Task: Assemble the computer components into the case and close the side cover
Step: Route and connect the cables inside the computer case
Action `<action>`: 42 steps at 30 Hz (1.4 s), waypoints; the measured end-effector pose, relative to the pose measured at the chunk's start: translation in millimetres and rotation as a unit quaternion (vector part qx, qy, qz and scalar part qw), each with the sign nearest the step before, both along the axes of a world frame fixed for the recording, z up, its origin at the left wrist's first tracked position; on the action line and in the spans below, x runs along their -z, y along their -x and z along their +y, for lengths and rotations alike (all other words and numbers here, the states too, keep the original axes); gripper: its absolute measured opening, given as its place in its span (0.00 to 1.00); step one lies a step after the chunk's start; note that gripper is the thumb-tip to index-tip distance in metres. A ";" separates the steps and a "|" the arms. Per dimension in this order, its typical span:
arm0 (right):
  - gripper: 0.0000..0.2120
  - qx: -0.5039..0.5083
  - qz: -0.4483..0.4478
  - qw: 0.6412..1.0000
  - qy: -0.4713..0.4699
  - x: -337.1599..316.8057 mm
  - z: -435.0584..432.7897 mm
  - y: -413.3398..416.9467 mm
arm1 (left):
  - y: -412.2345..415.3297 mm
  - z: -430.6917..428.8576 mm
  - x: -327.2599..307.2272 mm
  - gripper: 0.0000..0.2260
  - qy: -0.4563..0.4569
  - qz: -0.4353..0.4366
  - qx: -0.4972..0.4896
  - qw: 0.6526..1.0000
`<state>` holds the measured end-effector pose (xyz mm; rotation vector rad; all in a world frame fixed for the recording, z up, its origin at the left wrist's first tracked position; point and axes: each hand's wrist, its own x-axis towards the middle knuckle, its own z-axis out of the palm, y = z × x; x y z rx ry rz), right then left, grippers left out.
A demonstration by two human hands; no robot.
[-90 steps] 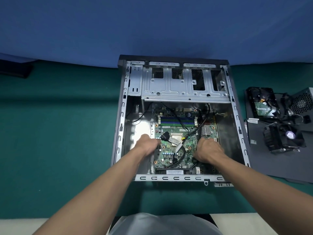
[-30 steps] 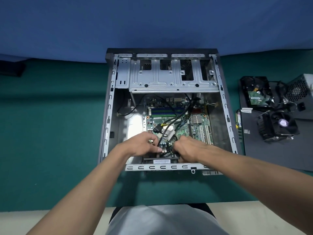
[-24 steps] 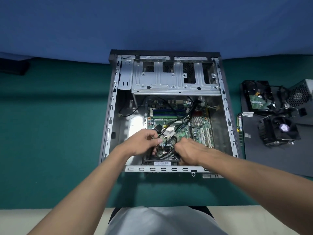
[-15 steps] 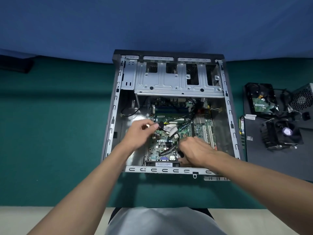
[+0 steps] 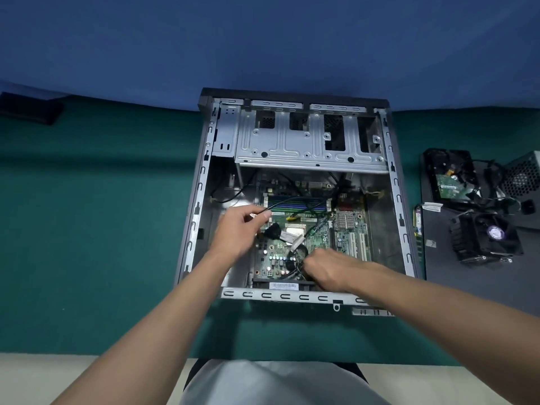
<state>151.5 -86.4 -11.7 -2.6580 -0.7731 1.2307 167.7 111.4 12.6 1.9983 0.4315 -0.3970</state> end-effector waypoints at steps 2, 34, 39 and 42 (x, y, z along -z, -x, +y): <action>0.13 0.027 0.028 0.999 0.002 -3.9 -0.3 0.4 | 0.3 0.2 -1.0 0.13 -0.005 0.003 0.000 1.000; 0.12 0.177 -0.111 0.977 0.048 30.4 101.9 -109.6 | -26.2 47.3 -12.6 0.33 -0.428 -0.183 0.205 0.861; 0.06 0.170 -0.151 0.973 0.036 31.5 105.2 -105.5 | -27.3 46.2 -12.9 0.33 -0.424 -0.176 0.203 0.865; 0.09 0.150 -0.140 0.978 0.049 28.4 102.2 -107.1 | -27.4 46.2 -13.7 0.33 -0.423 -0.176 0.200 0.866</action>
